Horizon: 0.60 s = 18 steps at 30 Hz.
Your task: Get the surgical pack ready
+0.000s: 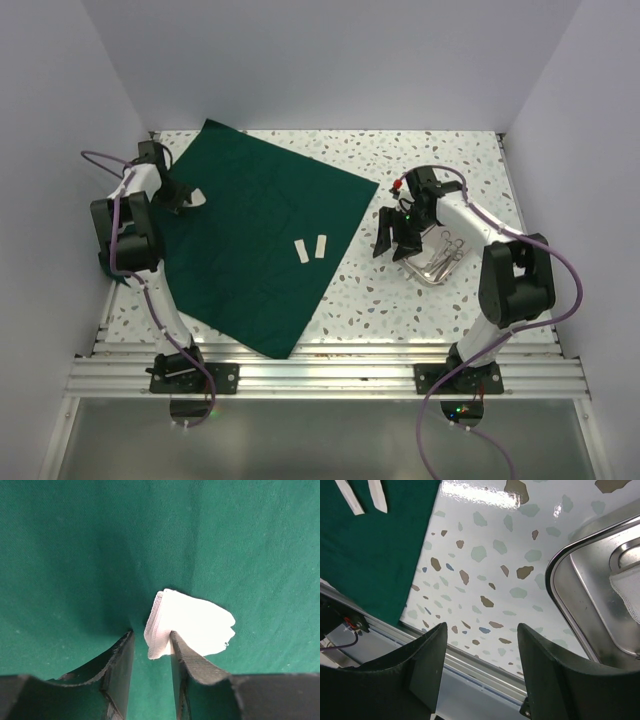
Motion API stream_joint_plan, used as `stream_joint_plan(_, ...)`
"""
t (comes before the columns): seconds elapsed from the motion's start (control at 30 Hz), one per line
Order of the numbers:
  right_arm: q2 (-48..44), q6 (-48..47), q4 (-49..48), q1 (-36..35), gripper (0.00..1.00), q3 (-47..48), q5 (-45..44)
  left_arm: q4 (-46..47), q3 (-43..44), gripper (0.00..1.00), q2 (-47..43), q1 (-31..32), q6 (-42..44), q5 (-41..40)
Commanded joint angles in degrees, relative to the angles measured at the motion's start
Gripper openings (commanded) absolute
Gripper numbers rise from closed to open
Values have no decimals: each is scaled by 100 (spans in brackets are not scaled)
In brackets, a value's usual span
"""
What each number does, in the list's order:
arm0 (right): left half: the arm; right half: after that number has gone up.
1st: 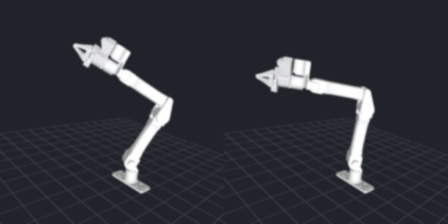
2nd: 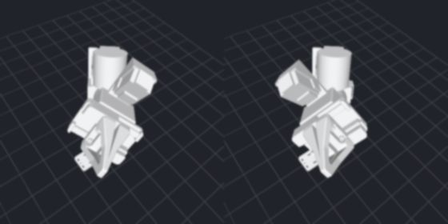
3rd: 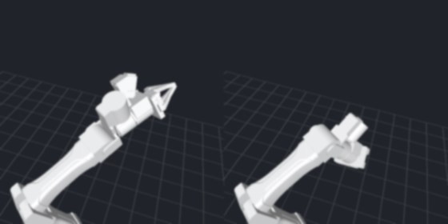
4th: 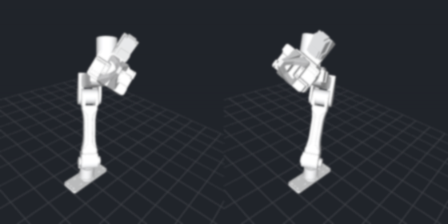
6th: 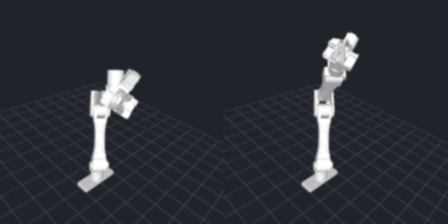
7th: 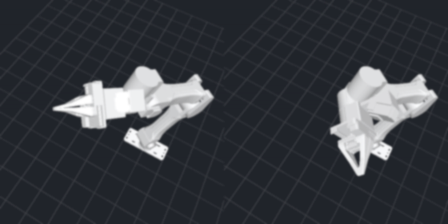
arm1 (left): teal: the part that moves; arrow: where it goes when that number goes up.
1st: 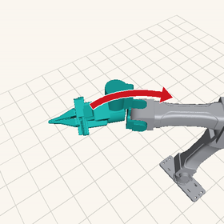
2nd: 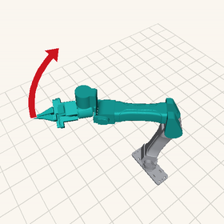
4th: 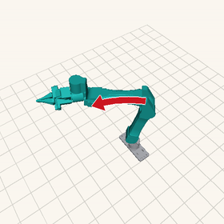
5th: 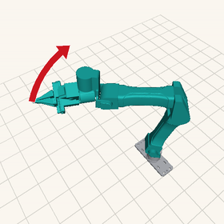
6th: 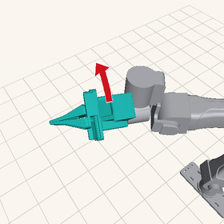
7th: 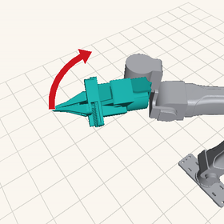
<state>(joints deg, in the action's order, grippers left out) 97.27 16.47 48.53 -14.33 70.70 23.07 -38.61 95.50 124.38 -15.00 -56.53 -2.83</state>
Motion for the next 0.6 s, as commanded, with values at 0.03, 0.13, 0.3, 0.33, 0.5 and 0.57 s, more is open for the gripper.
stream_joint_plan(0.03, 37, -100, 33, -18, 62, 164, -83, 187, 223, 35, 122, -73, -104, -139)
stream_joint_plan(0.13, 46, -109, 51, -17, 62, 172, -92, 231, 223, 29, 157, -82, -112, -104)
stream_joint_plan(0.3, 55, -118, 60, -26, 62, 199, -110, 284, 276, 19, 131, -82, -121, -69)
stream_joint_plan(0.33, 55, -118, 60, -26, 62, 216, -110, 275, 284, 15, 113, -82, -121, -51)
stream_joint_plan(0.5, 72, -118, 112, -26, 62, 392, -101, 258, 320, 1, -202, -64, 54, -16)
stream_joint_plan(0.57, 64, -109, 148, -35, 62, 462, -75, 223, 337, 0, -395, 6, 273, 2)
